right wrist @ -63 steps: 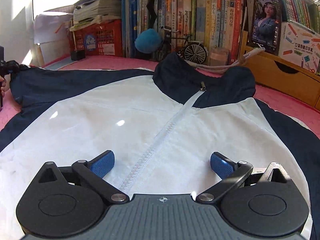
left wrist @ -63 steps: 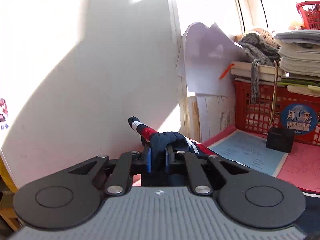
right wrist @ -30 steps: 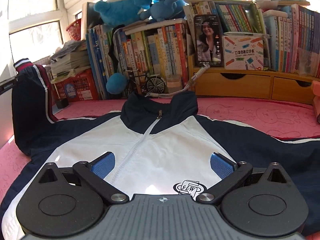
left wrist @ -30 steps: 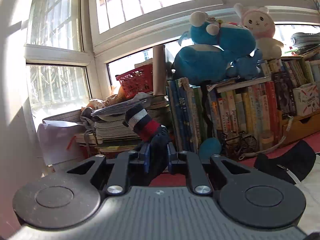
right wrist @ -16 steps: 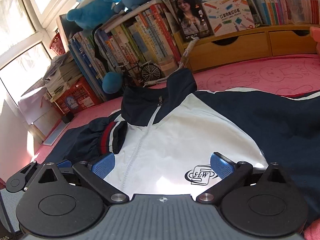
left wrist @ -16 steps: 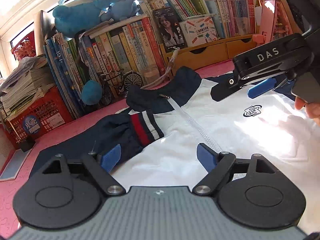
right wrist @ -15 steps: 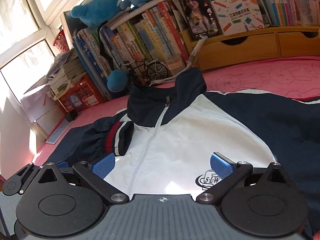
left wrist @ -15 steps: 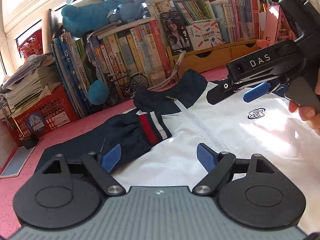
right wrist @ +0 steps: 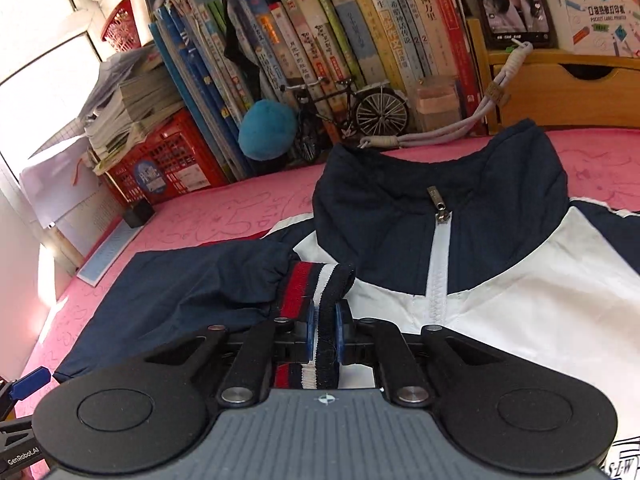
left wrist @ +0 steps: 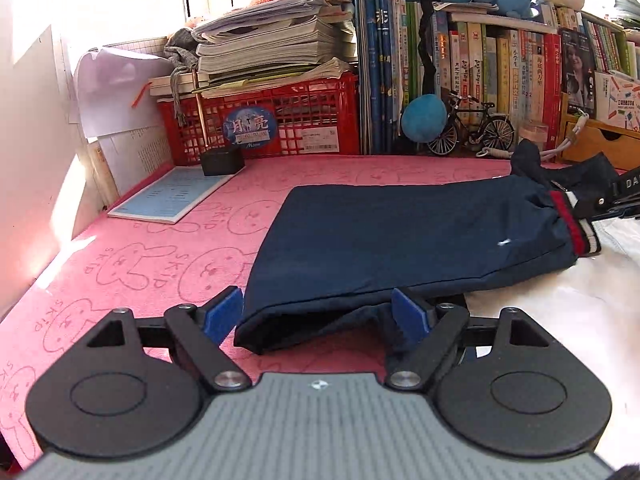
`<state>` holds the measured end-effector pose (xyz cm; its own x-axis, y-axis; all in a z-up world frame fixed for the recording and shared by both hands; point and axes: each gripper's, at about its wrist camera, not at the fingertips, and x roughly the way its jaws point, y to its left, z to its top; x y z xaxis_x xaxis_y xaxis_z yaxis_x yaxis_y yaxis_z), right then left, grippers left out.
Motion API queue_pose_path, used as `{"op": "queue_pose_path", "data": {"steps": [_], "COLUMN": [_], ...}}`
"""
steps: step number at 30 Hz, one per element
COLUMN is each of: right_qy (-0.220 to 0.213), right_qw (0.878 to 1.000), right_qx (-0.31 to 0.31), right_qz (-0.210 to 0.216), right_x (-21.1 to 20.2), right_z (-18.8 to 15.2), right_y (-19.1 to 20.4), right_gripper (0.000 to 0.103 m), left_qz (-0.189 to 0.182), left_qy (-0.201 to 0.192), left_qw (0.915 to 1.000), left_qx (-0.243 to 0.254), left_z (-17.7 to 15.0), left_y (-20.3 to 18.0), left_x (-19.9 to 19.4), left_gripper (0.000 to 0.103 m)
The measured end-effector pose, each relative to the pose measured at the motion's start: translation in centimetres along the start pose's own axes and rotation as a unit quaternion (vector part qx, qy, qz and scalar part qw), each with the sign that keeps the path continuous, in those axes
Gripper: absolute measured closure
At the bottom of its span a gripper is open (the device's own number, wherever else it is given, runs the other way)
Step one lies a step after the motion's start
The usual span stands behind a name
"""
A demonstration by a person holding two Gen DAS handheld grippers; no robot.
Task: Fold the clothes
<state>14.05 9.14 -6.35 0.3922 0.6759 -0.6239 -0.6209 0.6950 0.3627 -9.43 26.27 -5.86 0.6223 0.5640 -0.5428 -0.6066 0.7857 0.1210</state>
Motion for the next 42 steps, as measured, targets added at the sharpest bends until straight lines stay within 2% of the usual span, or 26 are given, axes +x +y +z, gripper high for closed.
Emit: {"op": "queue_pose_path", "data": {"steps": [3,6,10,13,15,17,18,19,20,21,23,25,29,35,37,39,42], "right_qy": [-0.02,-0.043,-0.048,-0.04,-0.028,-0.016,-0.008,-0.001,0.006,0.013,0.002,-0.023,-0.061,-0.07,-0.067,-0.064,-0.054], "right_qw": [1.0,0.998,0.998,0.999,0.999,0.999,0.999,0.999,0.999,0.999,1.0,0.999,0.996,0.991,0.989,0.986,0.987], "right_qx": [0.004,0.002,0.012,0.012,0.007,-0.003,-0.002,-0.002,-0.001,0.0,-0.013,-0.033,-0.034,-0.022,-0.02,-0.019,-0.001], "right_qz": [-0.01,-0.045,-0.037,-0.013,0.015,0.03,0.038,0.04,0.035,0.031,0.024,-0.002,-0.057,-0.116,-0.133,-0.149,-0.151], "right_x": [-2.2,-4.1,-5.7,-5.2,-3.7,-1.8,-0.9,-0.3,0.1,0.5,-0.2,-2.0,-6.0,-9.0,-9.0,-8.7,-8.2], "right_z": [0.4,0.7,0.7,0.5,0.2,0.0,0.0,0.0,-0.1,-0.2,-0.3,-0.3,0.3,0.0,-0.4,-0.8,-1.4], "right_y": [-1.5,-2.6,-5.0,-5.4,-4.6,-3.4,-2.9,-2.4,-2.0,-1.6,-1.2,-1.4,-4.1,-8.8,-9.9,-10.9,-12.3], "right_gripper": [0.094,0.098,0.096,0.079,0.037,0.033,0.038,0.051,0.09,0.093,0.094,0.094,0.094,0.095,0.095,0.094,0.094], "left_qz": [-0.01,-0.01,-0.015,-0.01,-0.011,-0.016,-0.018,-0.02,-0.021,-0.02,-0.023,-0.023,-0.027,-0.047,-0.038,-0.012,0.021], "left_qy": [0.003,0.0,-0.001,0.013,0.014,0.01,0.007,0.005,0.002,0.0,-0.004,-0.004,0.007,0.014,0.012,0.009,0.01], "left_qw": [0.9999,0.9999,0.9999,0.9999,0.9998,0.9998,0.9998,0.9998,0.9997,0.9997,0.9996,0.9996,0.9996,0.9988,0.999,0.9991,0.9984], "left_qx": [-0.009,-0.006,0.004,0.005,0.002,0.004,0.006,0.008,0.01,0.011,0.014,0.016,0.008,0.005,0.022,0.04,0.051], "left_z": [-0.2,-0.2,-0.4,-0.6,-0.6,-0.4,-0.3,-0.2,-0.2,-0.1,0.0,0.0,-0.2,-0.1,0.0,-0.1,-0.4], "left_y": [0.1,0.0,-0.4,-1.0,-1.2,-1.3,-1.3,-1.3,-1.3,-1.2,-1.0,-0.9,-1.0,-1.7,-2.2,-2.4,-2.0], "left_x": [0.2,0.0,0.0,0.7,0.5,0.1,-0.2,-0.4,-0.7,-0.8,-1.2,-1.2,-0.6,-0.7,-1.0,-1.0,-0.4], "left_gripper": [0.02,0.021,0.021,0.021,0.021,0.021,0.021,0.021,0.021,0.021,0.021,0.021,0.02,0.02,0.021,0.02,0.02]}}
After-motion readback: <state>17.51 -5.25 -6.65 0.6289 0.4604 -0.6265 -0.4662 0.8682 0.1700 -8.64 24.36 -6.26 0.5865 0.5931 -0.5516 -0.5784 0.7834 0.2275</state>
